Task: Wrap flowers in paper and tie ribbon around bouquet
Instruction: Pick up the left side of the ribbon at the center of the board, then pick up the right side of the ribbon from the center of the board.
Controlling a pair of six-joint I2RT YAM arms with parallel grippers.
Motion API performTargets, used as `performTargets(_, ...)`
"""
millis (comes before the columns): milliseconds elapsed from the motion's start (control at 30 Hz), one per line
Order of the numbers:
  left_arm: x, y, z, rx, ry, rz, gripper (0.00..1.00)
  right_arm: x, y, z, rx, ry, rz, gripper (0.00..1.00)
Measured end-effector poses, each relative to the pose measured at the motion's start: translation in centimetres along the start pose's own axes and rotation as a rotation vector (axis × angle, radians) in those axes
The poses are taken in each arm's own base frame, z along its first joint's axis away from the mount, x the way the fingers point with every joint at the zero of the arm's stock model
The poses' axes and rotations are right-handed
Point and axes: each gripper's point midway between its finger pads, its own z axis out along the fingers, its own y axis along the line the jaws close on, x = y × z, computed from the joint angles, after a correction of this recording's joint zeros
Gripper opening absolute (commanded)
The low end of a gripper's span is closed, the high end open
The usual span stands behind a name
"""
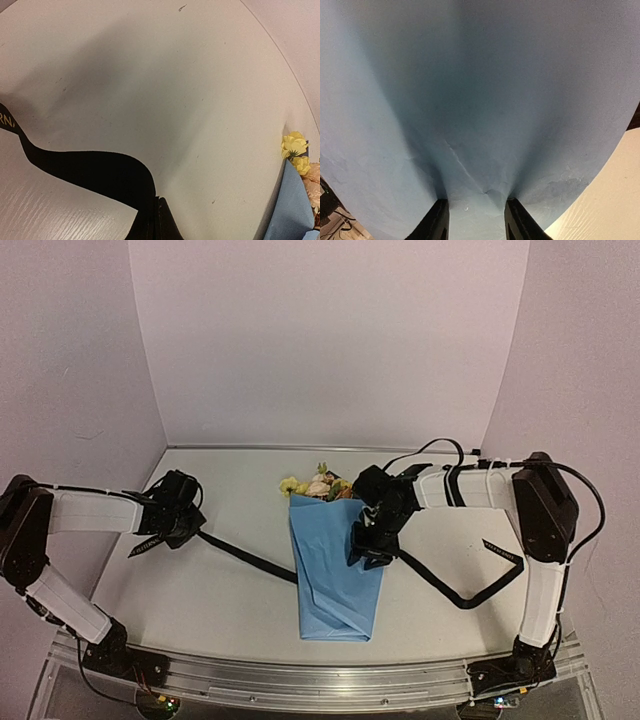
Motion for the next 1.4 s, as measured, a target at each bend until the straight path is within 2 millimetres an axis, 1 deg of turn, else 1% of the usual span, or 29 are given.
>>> performTargets(67,-0.2,-0.4,0.2,0.012,-0.007,0.010,0.00,-0.1,-0.3,-0.3,0.014,-0.008,0.007,0.47)
performTargets(133,-0.3,-0.6,0.4,0.020,-0.012,0.015,0.00,-0.2,-0.7,-1.0,0.025,-0.023,0.016,0.51)
performTargets(200,-0.4,-0.8,0.5,0.029,-0.017,0.010,0.00,-0.4,-1.2,-2.3,0.025,-0.052,0.030,0.55)
performTargets(267,-0.6,-1.2,0.5,0.042,-0.026,0.003,0.00,-0.6,-2.4,-4.1,0.028,-0.094,0.056,0.62)
performTargets(333,-0.8,-1.4,0.5,0.053,-0.032,-0.002,0.00,-0.5,-4.2,-6.0,0.042,-0.141,0.091,0.67)
performTargets(367,-0.8,-1.6,0.5,0.058,-0.035,-0.004,0.00,-0.3,-5.6,-6.9,0.055,-0.166,0.117,0.74)
performTargets(400,-0.9,-1.6,0.5,0.061,-0.037,-0.005,0.00,0.0,-7.1,-7.8,0.071,-0.189,0.150,0.86)
performTargets(433,-0.9,-1.7,0.5,0.062,-0.038,-0.006,0.00,0.2,-8.5,-8.5,0.087,-0.209,0.186,0.93)
performTargets(500,-1.0,-1.7,0.5,0.064,-0.039,-0.006,0.00,1.0,-11.8,-9.4,0.131,-0.238,0.260,0.98)
performTargets(600,-1.0,-1.8,0.5,0.067,-0.041,-0.004,0.00,2.9,-17.0,-10.2,0.230,-0.265,0.368,0.98)
performTargets(667,-1.0,-1.8,0.5,0.068,-0.041,-0.001,0.00,4.4,-19.8,-10.5,0.296,-0.276,0.421,0.98)
performTargets(800,-1.1,-2.0,0.4,0.073,-0.042,0.010,0.00,6.8,-25.1,-11.0,0.393,-0.286,0.558,0.98)
performTargets(867,-1.3,-2.3,0.3,0.079,-0.044,0.013,0.00,7.3,-27.1,-11.3,0.417,-0.282,0.623,0.98)
performTargets(1000,-1.2,-2.5,0.3,0.086,-0.040,0.014,0.00,6.8,-29.9,-11.1,0.404,-0.287,0.731,0.97)
performTargets(1067,-1.1,-2.6,0.4,0.091,-0.036,0.014,0.00,6.1,-31.0,-10.6,0.369,-0.287,0.797,0.96)
performTargets(1167,-0.9,-2.5,0.6,0.089,-0.026,0.018,0.00,4.7,-32.8,-9.5,0.325,-0.282,0.885,0.93)
performTargets(1233,-0.7,-2.5,0.7,0.086,-0.021,0.021,0.00,4.0,-33.8,-8.9,0.305,-0.280,0.926,0.88)
performTargets(1300,-0.7,-2.5,0.7,0.087,-0.020,0.021,0.00,3.4,-34.6,-8.6,0.289,-0.279,0.958,0.81)
performTargets(1400,-0.8,-2.6,0.7,0.089,-0.021,0.023,0.00,2.0,-35.5,-9.0,0.258,-0.299,1.005,0.71)
